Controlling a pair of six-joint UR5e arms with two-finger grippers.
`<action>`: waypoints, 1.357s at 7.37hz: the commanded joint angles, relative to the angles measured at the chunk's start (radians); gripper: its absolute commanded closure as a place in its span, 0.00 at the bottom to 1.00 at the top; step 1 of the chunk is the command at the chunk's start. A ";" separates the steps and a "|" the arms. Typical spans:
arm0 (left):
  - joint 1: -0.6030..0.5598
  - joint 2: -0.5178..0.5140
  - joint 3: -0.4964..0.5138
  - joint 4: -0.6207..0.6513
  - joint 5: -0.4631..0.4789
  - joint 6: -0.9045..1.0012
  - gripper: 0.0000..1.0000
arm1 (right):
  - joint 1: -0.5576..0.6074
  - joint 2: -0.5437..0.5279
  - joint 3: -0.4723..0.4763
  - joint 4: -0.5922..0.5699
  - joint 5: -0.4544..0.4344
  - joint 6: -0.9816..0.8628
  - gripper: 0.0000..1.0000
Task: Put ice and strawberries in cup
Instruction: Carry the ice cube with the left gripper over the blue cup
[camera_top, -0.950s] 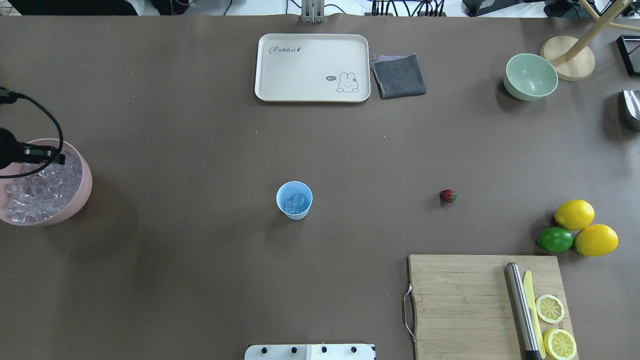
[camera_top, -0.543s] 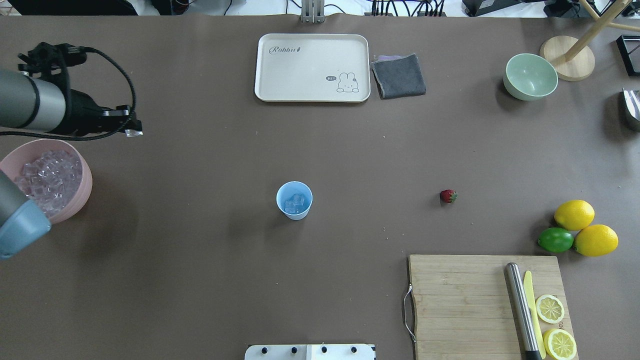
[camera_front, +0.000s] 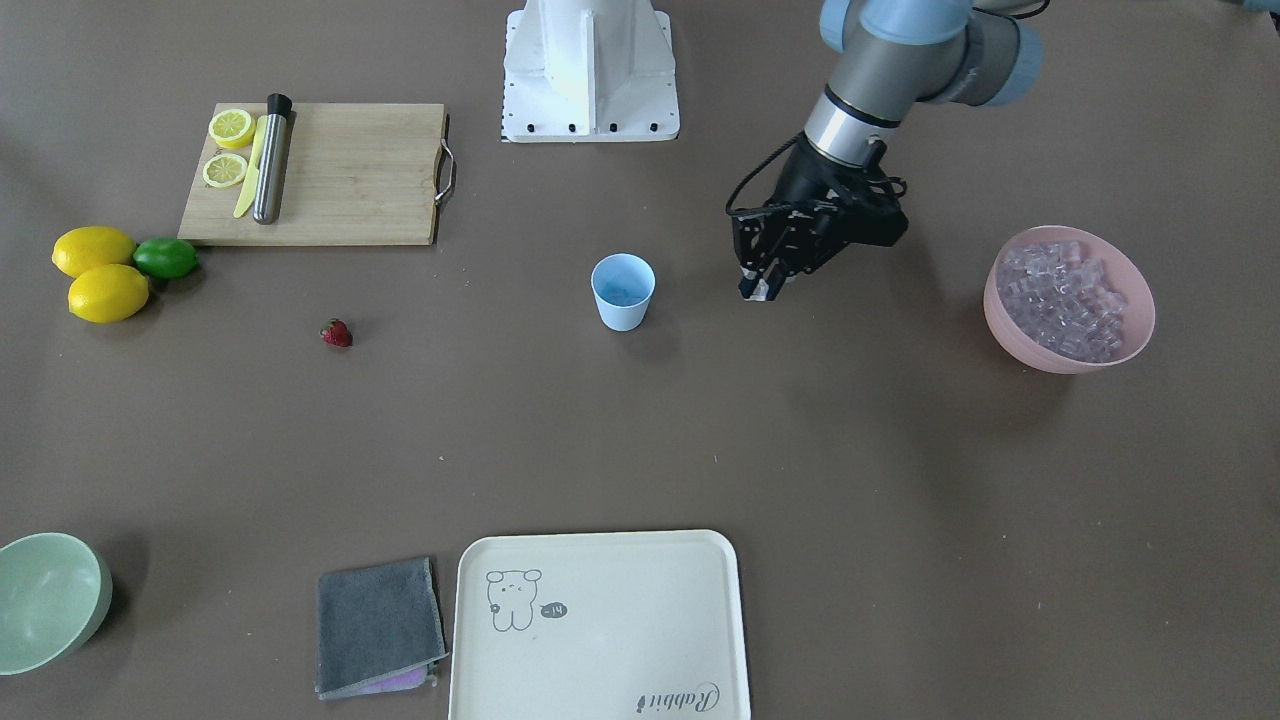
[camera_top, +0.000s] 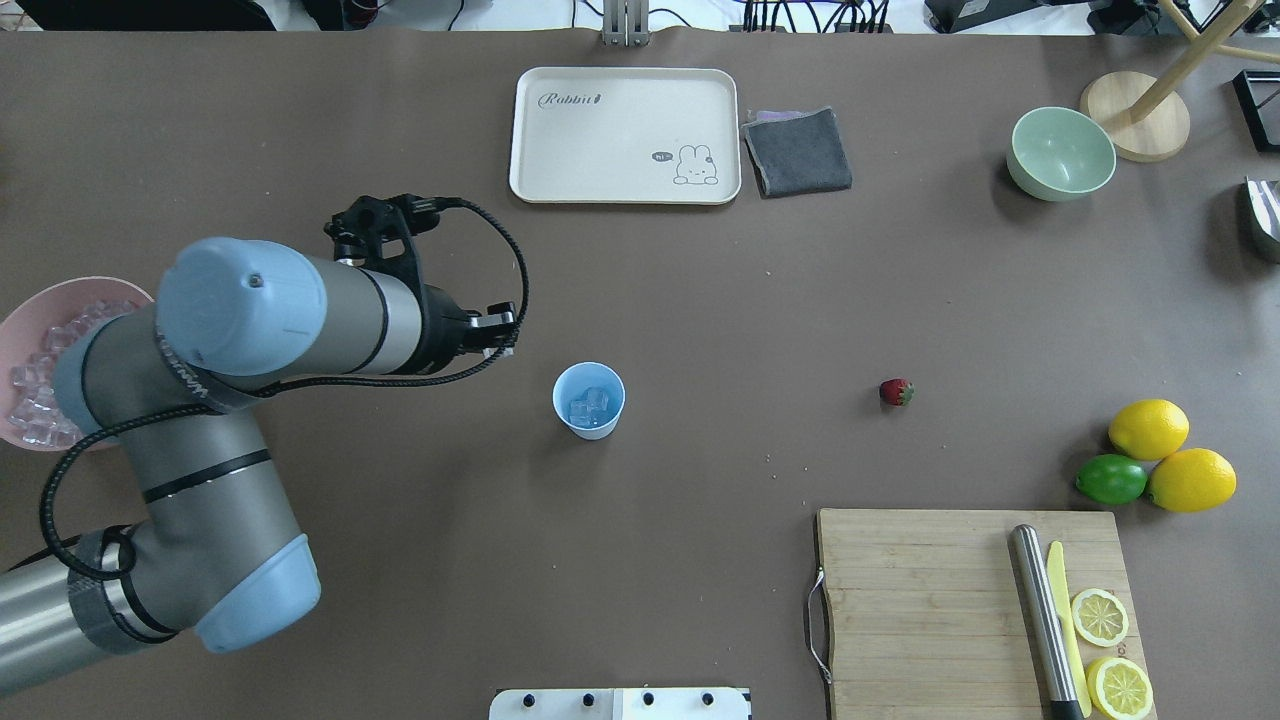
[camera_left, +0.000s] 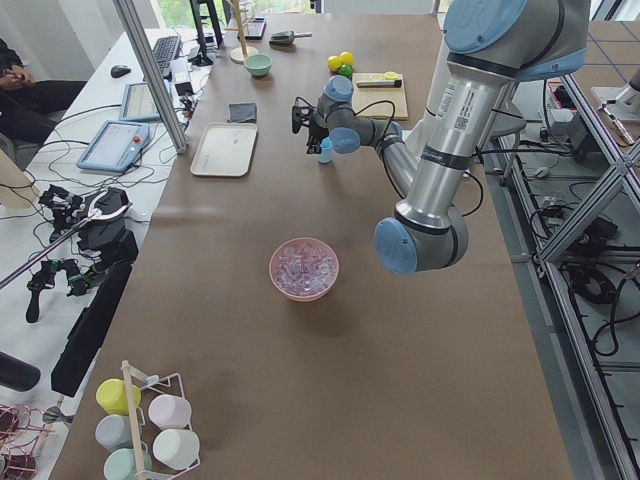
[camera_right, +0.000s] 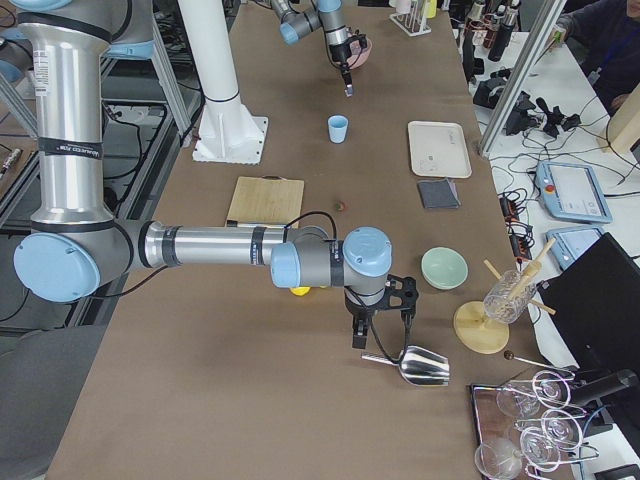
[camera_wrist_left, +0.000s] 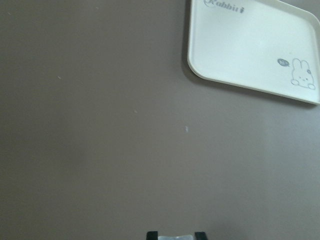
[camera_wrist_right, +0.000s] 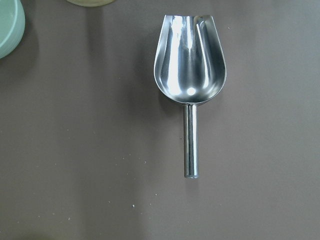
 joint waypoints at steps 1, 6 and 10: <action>0.076 -0.057 0.003 0.054 0.057 -0.047 1.00 | -0.001 -0.002 0.002 0.000 -0.001 0.000 0.00; 0.093 -0.137 0.093 0.051 0.073 -0.051 1.00 | 0.001 -0.019 0.019 0.000 0.000 -0.002 0.00; 0.095 -0.132 0.110 0.053 0.077 -0.042 0.02 | 0.001 -0.019 0.017 0.000 0.000 -0.006 0.00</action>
